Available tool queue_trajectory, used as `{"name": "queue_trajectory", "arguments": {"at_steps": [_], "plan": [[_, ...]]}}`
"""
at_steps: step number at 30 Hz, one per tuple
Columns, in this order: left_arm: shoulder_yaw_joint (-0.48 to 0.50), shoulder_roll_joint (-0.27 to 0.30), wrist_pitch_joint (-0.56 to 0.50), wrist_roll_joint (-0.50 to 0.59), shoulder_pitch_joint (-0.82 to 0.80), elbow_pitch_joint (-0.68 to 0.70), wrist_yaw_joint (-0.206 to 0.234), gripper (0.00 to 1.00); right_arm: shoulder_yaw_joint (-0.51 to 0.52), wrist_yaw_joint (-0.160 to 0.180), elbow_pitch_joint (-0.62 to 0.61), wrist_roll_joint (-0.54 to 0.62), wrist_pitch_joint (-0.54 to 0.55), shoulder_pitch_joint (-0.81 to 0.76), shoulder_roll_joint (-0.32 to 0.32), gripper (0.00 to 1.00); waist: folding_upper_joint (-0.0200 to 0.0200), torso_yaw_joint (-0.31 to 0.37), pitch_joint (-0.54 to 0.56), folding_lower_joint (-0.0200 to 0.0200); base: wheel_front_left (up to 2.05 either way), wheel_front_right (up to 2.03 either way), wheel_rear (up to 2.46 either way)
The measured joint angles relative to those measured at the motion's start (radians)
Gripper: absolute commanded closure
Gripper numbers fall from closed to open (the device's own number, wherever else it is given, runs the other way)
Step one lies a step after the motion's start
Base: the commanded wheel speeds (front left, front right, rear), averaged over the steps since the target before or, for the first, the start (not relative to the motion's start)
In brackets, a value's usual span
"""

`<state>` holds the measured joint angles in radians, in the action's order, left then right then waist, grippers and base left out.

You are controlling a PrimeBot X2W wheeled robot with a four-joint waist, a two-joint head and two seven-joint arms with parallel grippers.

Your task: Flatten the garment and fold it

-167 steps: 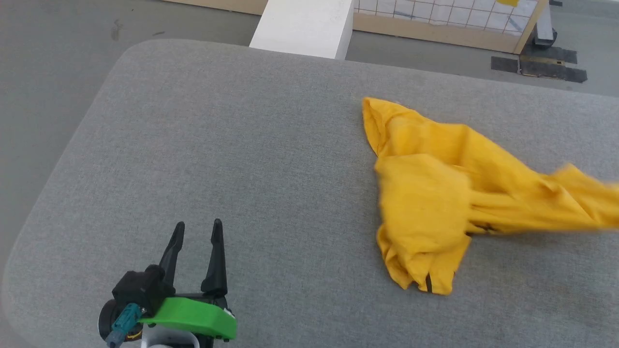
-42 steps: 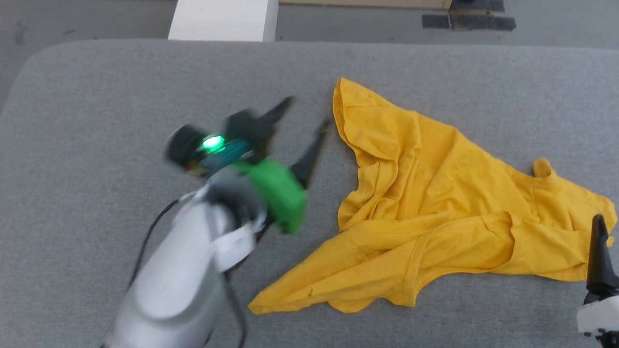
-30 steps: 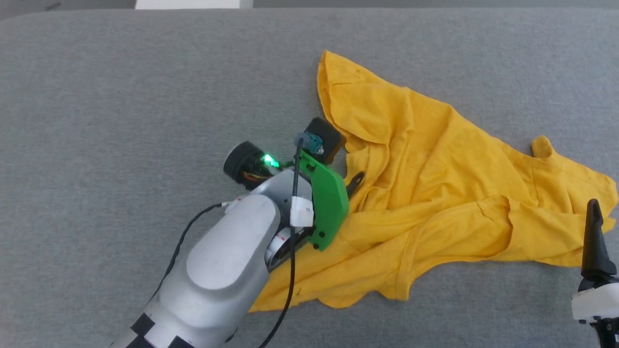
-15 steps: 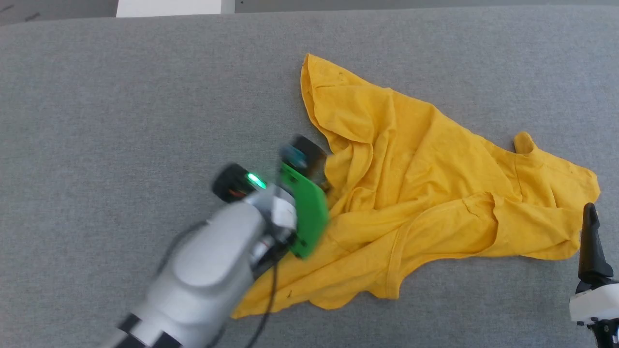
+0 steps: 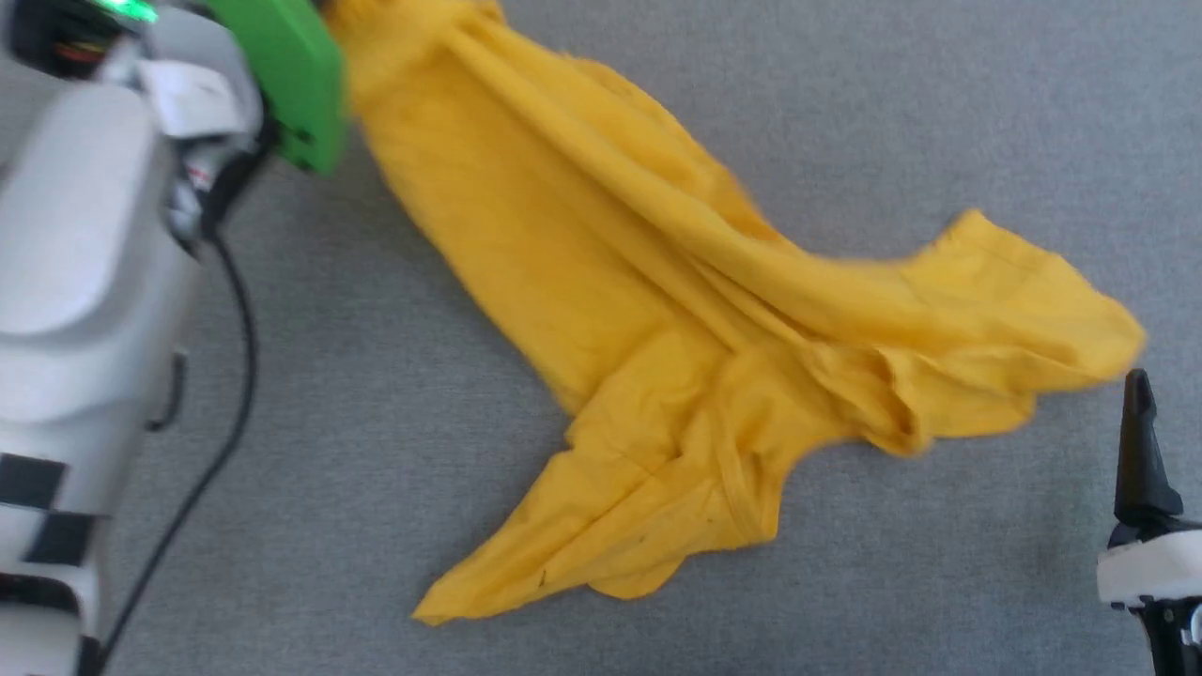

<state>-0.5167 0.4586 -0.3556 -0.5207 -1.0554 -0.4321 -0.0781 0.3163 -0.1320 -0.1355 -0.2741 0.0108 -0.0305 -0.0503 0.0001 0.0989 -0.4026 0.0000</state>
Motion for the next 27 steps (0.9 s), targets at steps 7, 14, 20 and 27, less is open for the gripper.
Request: {"name": "queue_trajectory", "arguments": {"at_steps": [7, 14, 20, 27], "plan": [[0.061, 0.047, 0.201, 0.071, -0.083, -0.086, 0.072, 1.00, -0.025, 0.000, 0.013, -0.008, -0.026, 0.052, 0.000, 0.00, 0.0000, 0.031, -0.094, 0.0000, 0.00, 0.00, 0.00], [0.052, 0.031, 0.220, 0.062, -0.082, -0.200, 0.070, 0.00, -0.031, 0.000, 0.032, -0.008, -0.038, 0.079, 0.000, 0.00, 0.0000, 0.047, -0.175, 0.0001, 0.00, 0.00, 0.00], [0.076, -0.018, 0.289, 0.008, -0.080, -0.208, 0.052, 0.00, -0.028, 0.000, 0.037, 0.004, -0.036, 0.093, 0.000, 0.00, 0.0000, 0.027, -0.162, 0.0001, 0.00, 0.00, 0.00], [0.064, -0.010, 0.259, -0.019, 0.034, -0.070, 0.045, 0.00, -0.013, 0.000, 0.048, 0.011, -0.016, 0.077, 0.000, 0.00, 0.0000, -0.008, -0.076, 0.0001, 0.00, 0.00, 0.00]]}}
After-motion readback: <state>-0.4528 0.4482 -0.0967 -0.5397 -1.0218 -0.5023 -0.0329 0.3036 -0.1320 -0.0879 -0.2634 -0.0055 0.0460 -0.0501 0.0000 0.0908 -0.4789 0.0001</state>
